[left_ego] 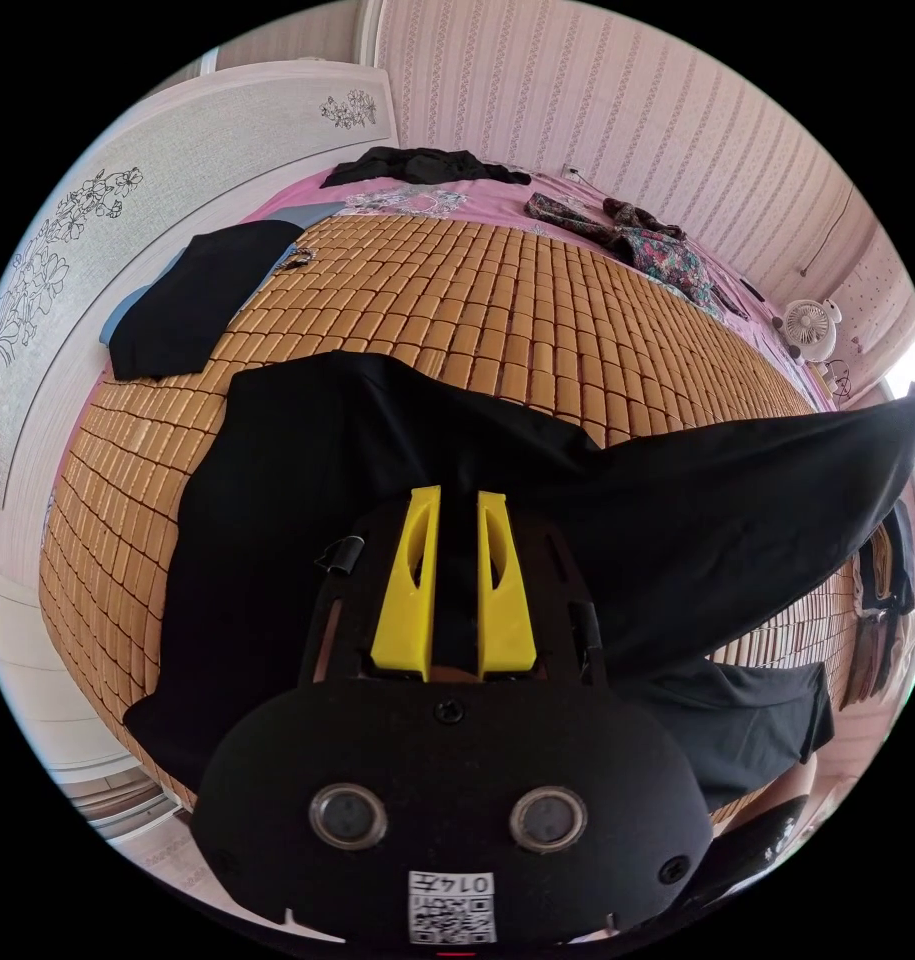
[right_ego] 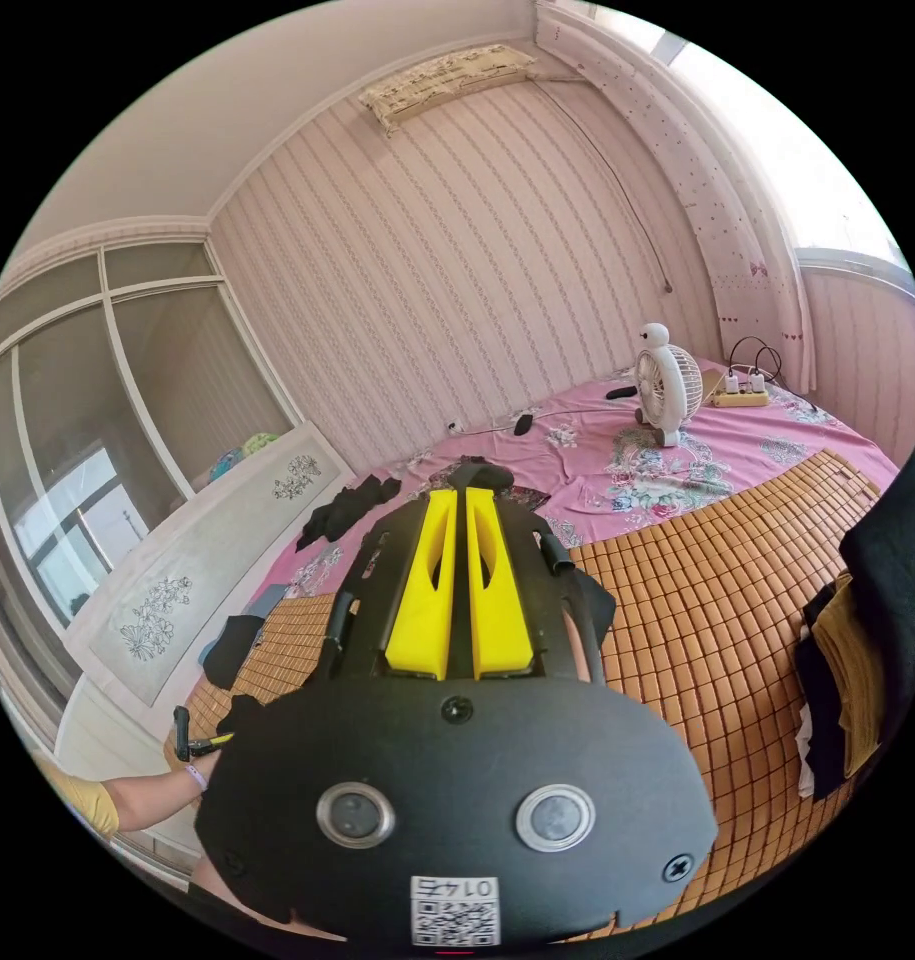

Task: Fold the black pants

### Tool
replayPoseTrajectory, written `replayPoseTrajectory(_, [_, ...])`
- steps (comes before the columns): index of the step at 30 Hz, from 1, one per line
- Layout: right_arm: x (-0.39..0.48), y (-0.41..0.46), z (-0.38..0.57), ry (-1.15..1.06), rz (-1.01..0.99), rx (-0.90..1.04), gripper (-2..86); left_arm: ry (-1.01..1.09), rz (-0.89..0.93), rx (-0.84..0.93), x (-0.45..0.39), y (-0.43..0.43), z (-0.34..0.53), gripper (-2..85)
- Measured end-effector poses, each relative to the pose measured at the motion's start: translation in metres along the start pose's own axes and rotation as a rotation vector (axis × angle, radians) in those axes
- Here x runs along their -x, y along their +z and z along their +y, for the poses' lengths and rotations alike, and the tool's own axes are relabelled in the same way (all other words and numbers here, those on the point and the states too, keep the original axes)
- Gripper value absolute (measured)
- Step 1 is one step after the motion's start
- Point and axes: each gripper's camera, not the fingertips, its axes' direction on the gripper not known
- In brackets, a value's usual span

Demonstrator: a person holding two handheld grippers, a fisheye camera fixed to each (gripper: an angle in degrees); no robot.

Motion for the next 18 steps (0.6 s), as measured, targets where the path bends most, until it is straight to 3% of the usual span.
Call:
replayPoseTrajectory(10, [0.04,-0.071,0.075,-0.284,0.169,-0.039,2.6,-0.005,0.094,-0.01,0.025,-0.008,-0.002,6.6])
replayPoseTrajectory(13, [0.045,-0.039,0.065,-0.343,0.324,0.031,3.9,-0.116,0.2,-0.13,0.043,-0.027,-0.001,6.8])
replayPoseTrajectory(18, [-0.024,0.069,0.068,-0.149,0.508,0.252,4.9,-0.209,0.204,-0.189,0.064,-0.038,-0.011,7.1])
